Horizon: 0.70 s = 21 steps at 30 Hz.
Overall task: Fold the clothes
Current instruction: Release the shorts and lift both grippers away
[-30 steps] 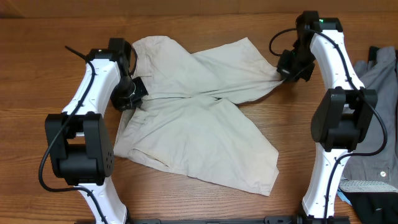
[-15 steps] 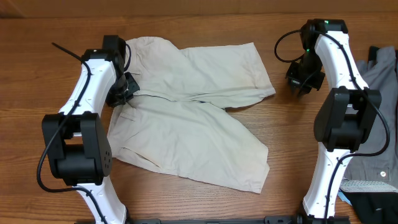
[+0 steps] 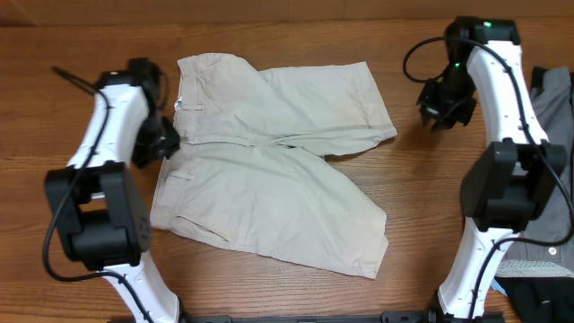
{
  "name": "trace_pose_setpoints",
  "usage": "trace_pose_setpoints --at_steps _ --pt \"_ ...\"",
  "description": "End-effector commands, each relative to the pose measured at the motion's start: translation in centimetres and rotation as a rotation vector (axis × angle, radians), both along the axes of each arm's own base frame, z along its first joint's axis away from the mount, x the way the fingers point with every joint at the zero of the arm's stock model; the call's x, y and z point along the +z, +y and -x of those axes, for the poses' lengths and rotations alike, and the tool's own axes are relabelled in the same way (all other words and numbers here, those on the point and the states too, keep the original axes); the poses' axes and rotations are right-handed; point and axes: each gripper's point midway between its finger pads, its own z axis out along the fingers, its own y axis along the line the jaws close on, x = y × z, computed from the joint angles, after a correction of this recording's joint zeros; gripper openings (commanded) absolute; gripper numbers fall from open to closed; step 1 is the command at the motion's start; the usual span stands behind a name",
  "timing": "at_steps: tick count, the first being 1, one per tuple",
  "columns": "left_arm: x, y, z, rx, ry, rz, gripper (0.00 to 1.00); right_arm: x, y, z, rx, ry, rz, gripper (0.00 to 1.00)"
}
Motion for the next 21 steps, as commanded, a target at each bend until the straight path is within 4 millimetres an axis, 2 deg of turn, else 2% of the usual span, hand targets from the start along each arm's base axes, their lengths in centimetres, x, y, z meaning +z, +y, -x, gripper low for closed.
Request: trace_pose_setpoints --at_steps 1,6,9,15,21 --pt "4.8 -0.6 -1.3 -0.064 -0.155 0.109 0.49 4.7 -1.5 -0.4 -0.073 -0.142 -0.002 0.19" --pt "8.4 -2.0 -1.3 -0.146 -0.260 0.146 0.49 8.0 -3.2 0.1 -0.151 -0.234 0.012 0.19" --pt "9.8 -2.7 -0.5 -0.158 -0.280 0.162 0.49 9.8 -4.6 1.1 -0.197 -0.277 0.020 0.19" --pt "10.3 -3.6 1.6 -0.190 -0.224 0.212 0.49 11.9 -6.7 4.3 -0.281 -0.326 0.018 0.20" --pt "10.1 -3.8 2.8 -0.238 -0.188 0.224 0.48 11.9 -6.8 7.5 -0.327 -0.396 0.010 0.20"
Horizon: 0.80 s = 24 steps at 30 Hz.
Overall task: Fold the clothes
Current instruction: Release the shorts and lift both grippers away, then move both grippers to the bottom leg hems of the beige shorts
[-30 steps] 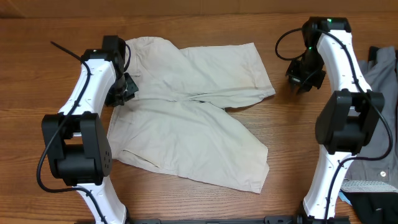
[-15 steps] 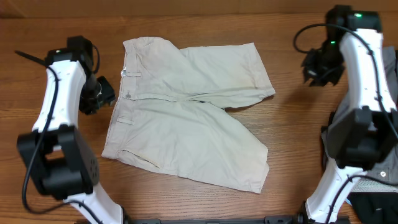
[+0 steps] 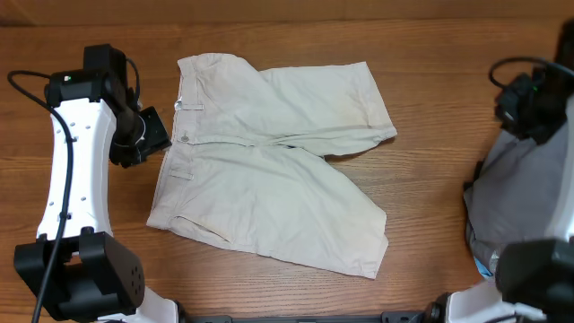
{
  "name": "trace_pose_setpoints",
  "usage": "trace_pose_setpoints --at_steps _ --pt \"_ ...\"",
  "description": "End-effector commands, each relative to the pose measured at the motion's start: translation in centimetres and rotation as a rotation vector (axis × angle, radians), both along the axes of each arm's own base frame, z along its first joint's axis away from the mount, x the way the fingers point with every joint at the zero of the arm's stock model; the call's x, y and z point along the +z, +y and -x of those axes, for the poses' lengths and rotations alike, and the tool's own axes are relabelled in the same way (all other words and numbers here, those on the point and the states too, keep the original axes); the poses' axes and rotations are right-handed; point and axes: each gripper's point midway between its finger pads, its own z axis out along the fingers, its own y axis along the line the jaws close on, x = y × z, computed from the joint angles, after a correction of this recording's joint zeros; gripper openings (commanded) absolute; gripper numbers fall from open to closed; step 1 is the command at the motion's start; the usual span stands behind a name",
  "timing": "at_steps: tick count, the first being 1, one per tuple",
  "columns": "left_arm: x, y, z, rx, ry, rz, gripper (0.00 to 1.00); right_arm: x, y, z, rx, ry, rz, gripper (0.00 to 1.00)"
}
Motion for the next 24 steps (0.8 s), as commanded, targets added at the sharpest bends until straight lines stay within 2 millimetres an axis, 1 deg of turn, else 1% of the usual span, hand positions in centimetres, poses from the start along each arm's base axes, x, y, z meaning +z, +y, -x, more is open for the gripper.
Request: trace_pose_setpoints --at_steps 1,4,8,12,14,16,17,19,22,23,24 --pt "0.6 -0.4 0.4 -0.066 -0.025 0.012 0.48 0.0 1.0 2.2 -0.016 -0.044 -0.014 0.20" --pt "0.9 -0.6 1.3 -0.079 -0.045 0.009 0.48 -1.0 1.8 3.8 -0.035 -0.078 -0.022 0.20" --pt "1.0 -1.0 3.1 -0.087 -0.090 0.008 0.48 -3.3 3.3 6.6 -0.089 -0.070 -0.049 0.20" --pt "0.7 -2.2 5.2 -0.108 -0.152 0.047 0.49 -6.2 6.1 10.2 -0.116 -0.004 -0.097 0.19" --pt "0.0 -2.3 6.6 -0.091 -0.157 0.042 0.50 -7.6 7.9 12.1 -0.112 0.042 -0.121 0.19" --pt "-1.2 -1.9 8.4 -0.020 -0.125 0.023 0.62 -8.8 10.5 13.9 -0.069 0.097 -0.171 0.20" --pt "-1.8 -1.8 9.3 0.017 -0.101 0.015 0.65 -9.3 11.7 14.7 -0.042 0.122 -0.195 0.21" --pt "-3.3 -1.5 10.9 0.084 -0.046 0.001 0.67 -10.3 13.9 15.9 0.010 0.169 -0.237 0.24" --pt "-5.4 -1.1 12.7 0.184 0.035 -0.026 0.68 -11.3 16.5 17.3 0.069 0.224 -0.284 0.27" --pt "-6.1 -1.1 13.2 0.215 0.052 -0.028 0.70 -11.6 17.3 17.7 0.091 0.239 -0.295 0.34" --pt "-6.7 -1.1 13.6 0.248 0.068 -0.027 0.71 -11.9 18.0 18.0 0.120 0.246 -0.304 0.36"
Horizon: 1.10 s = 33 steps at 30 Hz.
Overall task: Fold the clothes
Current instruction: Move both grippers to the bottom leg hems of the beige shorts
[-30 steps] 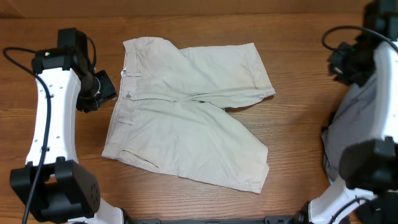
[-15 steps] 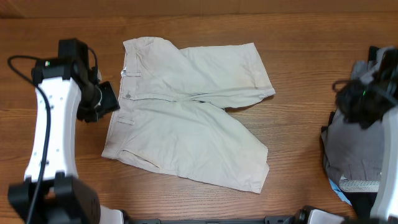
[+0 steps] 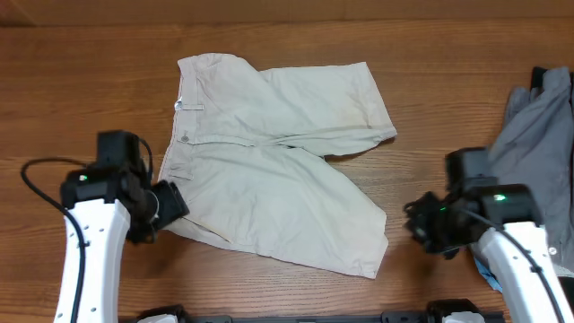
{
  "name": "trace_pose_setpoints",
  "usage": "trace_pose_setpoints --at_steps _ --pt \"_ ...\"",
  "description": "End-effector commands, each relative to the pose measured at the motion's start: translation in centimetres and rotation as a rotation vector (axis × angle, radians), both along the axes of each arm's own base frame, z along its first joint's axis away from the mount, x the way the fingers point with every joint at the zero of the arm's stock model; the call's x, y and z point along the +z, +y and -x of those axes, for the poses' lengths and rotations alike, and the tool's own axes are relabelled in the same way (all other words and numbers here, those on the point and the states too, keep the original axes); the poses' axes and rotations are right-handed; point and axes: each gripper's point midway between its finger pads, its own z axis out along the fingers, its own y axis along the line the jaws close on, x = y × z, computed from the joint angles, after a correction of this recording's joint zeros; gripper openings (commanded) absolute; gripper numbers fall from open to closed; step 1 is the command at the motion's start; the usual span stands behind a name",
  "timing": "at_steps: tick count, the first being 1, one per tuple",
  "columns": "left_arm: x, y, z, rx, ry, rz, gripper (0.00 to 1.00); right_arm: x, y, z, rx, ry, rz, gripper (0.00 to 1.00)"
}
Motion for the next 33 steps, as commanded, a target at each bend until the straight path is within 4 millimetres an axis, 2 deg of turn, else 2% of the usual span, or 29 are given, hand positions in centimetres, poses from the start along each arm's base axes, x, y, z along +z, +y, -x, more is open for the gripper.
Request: trace_pose_setpoints --at_steps 1,6,10,16,21,24,29,31,33 --pt "-2.0 0.6 1.6 0.174 0.065 -0.034 0.71 -0.6 2.7 1.4 0.027 0.041 -0.073 0.40" --pt "-4.5 1.7 2.7 0.283 0.091 -0.097 0.75 -1.7 4.1 3.1 0.047 0.095 -0.055 0.45" --pt "-6.0 2.9 2.4 0.351 0.053 -0.166 0.75 -1.7 4.9 2.7 0.064 0.068 -0.065 0.45" --pt "-7.8 4.2 1.3 0.421 -0.031 -0.219 0.72 -1.6 5.0 2.6 0.065 0.064 -0.067 0.45" --pt "-10.3 3.8 1.1 0.438 -0.078 -0.190 0.66 -1.7 4.8 3.0 0.063 0.084 -0.061 0.44" --pt "-11.1 3.9 0.3 0.427 -0.126 -0.190 0.59 -1.7 4.9 3.1 0.057 0.088 -0.064 0.44" --pt "-10.9 4.2 -1.7 0.370 -0.208 -0.197 0.47 -1.6 5.0 3.1 0.043 0.095 -0.071 0.46" --pt "-10.7 4.3 -2.4 0.354 -0.240 -0.199 0.44 -1.6 5.0 3.1 0.043 0.094 -0.071 0.51" --pt "-10.6 4.4 -2.8 0.350 -0.255 -0.199 0.38 -1.6 5.0 3.1 0.039 0.095 -0.071 0.53"
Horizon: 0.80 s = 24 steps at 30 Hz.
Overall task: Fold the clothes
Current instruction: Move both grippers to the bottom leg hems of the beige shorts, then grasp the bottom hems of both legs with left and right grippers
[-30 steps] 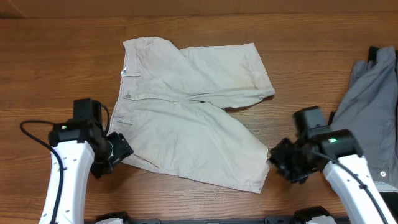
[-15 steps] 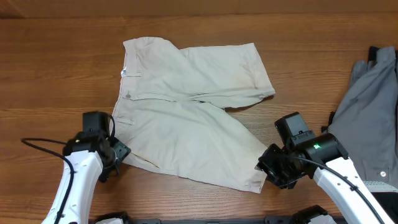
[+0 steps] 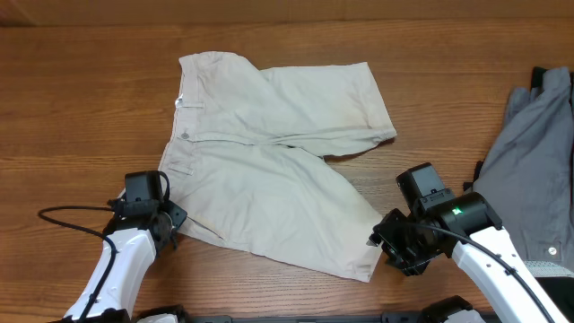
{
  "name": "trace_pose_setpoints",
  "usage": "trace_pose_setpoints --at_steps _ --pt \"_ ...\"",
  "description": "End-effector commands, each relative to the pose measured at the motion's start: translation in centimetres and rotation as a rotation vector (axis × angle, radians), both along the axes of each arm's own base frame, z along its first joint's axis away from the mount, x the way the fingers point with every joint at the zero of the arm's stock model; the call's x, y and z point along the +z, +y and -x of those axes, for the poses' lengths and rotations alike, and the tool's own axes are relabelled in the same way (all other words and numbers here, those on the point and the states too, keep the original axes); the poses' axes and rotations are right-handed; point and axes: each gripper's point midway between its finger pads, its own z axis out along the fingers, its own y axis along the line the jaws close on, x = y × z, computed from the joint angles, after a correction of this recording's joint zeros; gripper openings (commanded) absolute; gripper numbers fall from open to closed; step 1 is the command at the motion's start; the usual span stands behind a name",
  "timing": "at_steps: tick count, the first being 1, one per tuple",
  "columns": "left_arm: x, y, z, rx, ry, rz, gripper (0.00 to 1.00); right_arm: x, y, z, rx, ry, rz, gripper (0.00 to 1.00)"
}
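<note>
Beige shorts [image 3: 269,179] lie flat in the middle of the wooden table [image 3: 81,99], waistband to the left and both legs pointing right. My left gripper [image 3: 167,221] sits at the near corner of the waistband and covers it. At the near leg's hem, by its right corner, is my right gripper [image 3: 380,240]. Both sets of fingers are hidden under the wrists, so open or shut does not show.
A grey garment [image 3: 529,152] lies crumpled along the right edge of the table. Below it, a pale patterned item [image 3: 538,267] shows beside the right arm. Cables trail from both arms near the front edge.
My left gripper has moved a little nearer and right, onto the near waistband corner. The right gripper has moved left from bare table to the near leg's hem. The shorts lie the same.
First the left gripper was beside the middle of the waistband and the right one far off past the upper leg. Then the right arm stood over the grey garment. Later both arms were low near the front edge, beside the shorts. Now each touches a near corner.
</note>
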Motion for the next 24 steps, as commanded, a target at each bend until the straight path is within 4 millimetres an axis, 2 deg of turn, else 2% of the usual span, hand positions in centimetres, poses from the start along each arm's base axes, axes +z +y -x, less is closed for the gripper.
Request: trace_pose_setpoints --at_steps 1,4,5,11,14,19,24 --pt "-0.1 0.4 -0.1 -0.029 0.001 -0.032 0.33 0.2 0.2 0.1 -0.006 -0.006 -0.012 0.53" --pt "-0.1 0.1 -0.1 -0.034 0.004 -0.016 0.14 0.2 0.2 0.1 -0.006 -0.006 -0.012 0.53" --pt "-0.2 -0.2 0.0 -0.040 0.006 0.002 0.05 0.2 0.2 0.1 -0.007 -0.005 -0.012 0.53" --pt "-0.4 -2.2 1.0 -0.089 0.057 0.108 0.04 0.2 0.0 1.3 -0.031 0.056 -0.006 0.53" --pt "-0.3 -2.3 1.6 -0.100 0.087 0.110 0.04 -0.4 -0.2 2.0 -0.068 0.100 0.009 0.52" --pt "-0.4 -2.4 2.1 -0.113 0.111 0.117 0.04 -2.6 0.0 3.4 -0.121 0.159 0.034 0.51" --pt "-0.4 -3.1 2.1 -0.121 0.110 0.151 0.04 -4.9 2.3 3.8 -0.159 0.161 -0.024 0.51"
